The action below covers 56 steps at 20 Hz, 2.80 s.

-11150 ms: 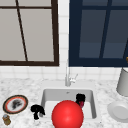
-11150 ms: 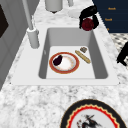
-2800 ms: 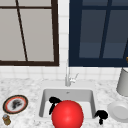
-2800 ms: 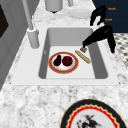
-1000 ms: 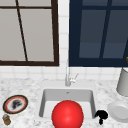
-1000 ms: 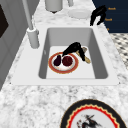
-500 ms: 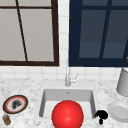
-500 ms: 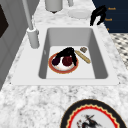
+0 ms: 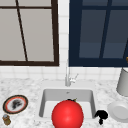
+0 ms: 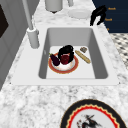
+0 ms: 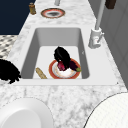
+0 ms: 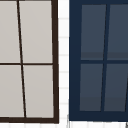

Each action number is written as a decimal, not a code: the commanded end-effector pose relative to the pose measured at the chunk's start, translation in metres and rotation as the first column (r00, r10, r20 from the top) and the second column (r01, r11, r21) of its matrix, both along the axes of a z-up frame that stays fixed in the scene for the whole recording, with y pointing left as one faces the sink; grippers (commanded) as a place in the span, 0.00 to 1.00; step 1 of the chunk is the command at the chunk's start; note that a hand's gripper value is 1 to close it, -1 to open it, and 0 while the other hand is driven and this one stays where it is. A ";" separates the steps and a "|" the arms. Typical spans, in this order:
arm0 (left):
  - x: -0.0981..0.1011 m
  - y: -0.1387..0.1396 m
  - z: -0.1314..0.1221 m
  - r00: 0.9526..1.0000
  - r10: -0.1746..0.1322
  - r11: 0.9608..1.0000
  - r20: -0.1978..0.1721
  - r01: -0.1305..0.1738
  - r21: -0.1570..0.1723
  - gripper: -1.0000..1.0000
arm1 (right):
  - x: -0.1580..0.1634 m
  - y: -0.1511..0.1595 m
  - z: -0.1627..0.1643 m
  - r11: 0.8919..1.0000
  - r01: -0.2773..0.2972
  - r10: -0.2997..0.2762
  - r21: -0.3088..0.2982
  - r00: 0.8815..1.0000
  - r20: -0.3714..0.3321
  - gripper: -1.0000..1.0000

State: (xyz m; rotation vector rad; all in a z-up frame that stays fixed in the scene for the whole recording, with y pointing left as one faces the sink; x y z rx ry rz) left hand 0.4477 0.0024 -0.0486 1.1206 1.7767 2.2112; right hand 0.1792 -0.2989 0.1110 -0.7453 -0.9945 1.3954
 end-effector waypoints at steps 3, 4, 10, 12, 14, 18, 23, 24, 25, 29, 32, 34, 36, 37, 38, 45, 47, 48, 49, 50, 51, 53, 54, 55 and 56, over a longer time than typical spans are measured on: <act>0.009 -0.001 -0.011 1.000 -0.023 1.000 0.003 0.023 0.000 1.00 | 0.000 0.000 0.000 1.000 0.000 0.000 0.000 1.000 0.000 0.50; 0.010 -0.001 -0.010 1.000 -0.023 1.000 0.006 0.023 -0.004 1.00 | 0.000 0.000 0.000 1.000 0.000 0.000 0.000 1.000 0.000 0.50; 0.013 -0.010 0.014 0.999 -0.030 1.000 0.021 0.030 -0.008 1.00 | 0.000 0.000 0.000 1.000 0.000 0.000 0.000 1.000 0.000 0.50; 0.012 -0.011 0.030 0.999 -0.035 0.999 0.007 0.035 -0.021 1.00 | 0.000 0.000 0.000 1.000 0.000 0.000 0.000 1.000 0.000 0.50; 0.012 -0.008 0.042 0.999 -0.032 0.999 0.020 0.033 -0.030 1.00 | 0.000 0.000 0.000 1.000 0.000 0.000 0.000 1.000 0.000 0.50; 0.012 -0.008 0.066 1.000 -0.014 0.999 0.020 0.015 -0.046 1.00 | 0.000 0.000 0.000 1.000 0.000 0.000 0.000 1.000 0.000 0.50; 0.018 0.005 0.093 1.000 0.014 0.996 0.019 -0.012 -0.083 1.00 | 0.000 0.000 0.000 1.000 0.000 0.000 0.000 1.000 0.000 0.50; 0.020 0.010 0.098 1.000 0.018 0.997 0.012 -0.017 -0.073 1.00 | 0.000 0.000 0.000 1.000 0.000 0.000 0.000 1.000 0.000 0.50; 0.021 0.016 0.103 1.000 0.024 0.998 -0.003 -0.024 -0.058 1.00 | 0.000 0.000 0.000 1.000 0.000 0.000 0.000 1.000 0.000 0.50; 0.020 0.049 0.123 0.999 0.027 0.999 -0.038 -0.029 -0.037 1.00 | 0.000 0.000 0.000 1.000 0.000 0.000 0.000 1.000 0.000 0.50; 0.019 0.068 0.140 0.998 0.040 0.998 -0.046 -0.042 -0.036 1.00 | 0.000 0.000 0.000 1.000 0.000 0.000 0.000 1.000 0.000 0.50; 0.022 0.081 0.151 0.998 0.046 0.998 -0.047 -0.048 -0.035 1.00 | 0.000 0.000 0.000 1.000 0.000 0.000 0.000 1.000 0.000 0.50; 0.024 0.094 0.162 0.998 0.045 0.998 -0.050 -0.047 -0.033 1.00 | 0.000 0.000 0.000 1.000 0.000 0.000 0.000 1.000 0.000 0.50; 0.026 0.102 0.168 0.998 0.044 0.998 -0.051 -0.046 -0.033 1.00 | 0.000 0.000 0.000 1.000 0.000 0.000 0.000 1.000 0.000 0.50; 0.027 0.109 0.173 0.998 0.043 0.998 -0.052 -0.045 -0.032 1.00 | 0.000 0.000 0.000 1.000 0.000 0.000 0.000 1.000 0.000 0.50; 0.039 0.161 0.205 0.998 0.030 0.999 -0.061 -0.032 -0.029 1.00 | 0.000 0.000 0.000 1.000 0.000 0.000 0.000 1.000 0.000 0.50; 0.043 0.176 0.213 0.997 0.031 0.999 -0.064 -0.033 -0.029 1.00 | 0.000 0.000 0.000 1.000 0.000 0.000 0.000 1.000 0.000 0.50; 0.042 0.182 0.218 0.997 0.044 0.999 -0.070 -0.046 -0.028 1.00 | 0.000 0.000 0.000 1.000 0.000 0.000 0.000 1.000 0.000 0.50; 0.039 0.188 0.219 0.996 0.057 0.998 -0.066 -0.058 -0.027 1.00 | 0.000 0.000 0.000 1.000 0.000 0.000 0.000 1.000 0.000 0.50; 0.039 0.194 0.219 0.996 0.068 0.997 -0.057 -0.070 -0.026 1.00 | 0.000 0.000 0.000 1.000 0.000 0.000 0.000 1.000 0.000 0.50; 0.038 0.198 0.221 0.995 0.086 0.996 -0.056 -0.087 -0.025 1.00 | 0.000 0.000 0.000 1.000 0.000 0.000 0.000 1.000 0.000 0.50; 0.038 0.211 0.226 0.995 0.088 0.996 -0.055 -0.090 -0.024 1.00 | 0.000 0.000 0.000 1.000 0.000 0.000 0.000 1.000 0.000 0.50; 0.038 0.217 0.228 0.994 0.089 0.996 -0.056 -0.090 -0.023 1.00 | 0.000 0.000 0.000 1.000 0.000 0.000 0.000 1.000 0.000 0.50; 0.037 0.222 0.229 0.994 0.090 0.996 -0.055 -0.091 -0.022 1.00 | 0.000 0.000 0.000 1.000 0.000 0.000 0.000 1.000 0.000 0.50; 0.037 0.228 0.231 0.994 0.090 0.996 -0.054 -0.092 -0.021 1.00 | 0.000 0.000 0.000 1.000 0.000 0.000 0.000 1.000 0.000 0.50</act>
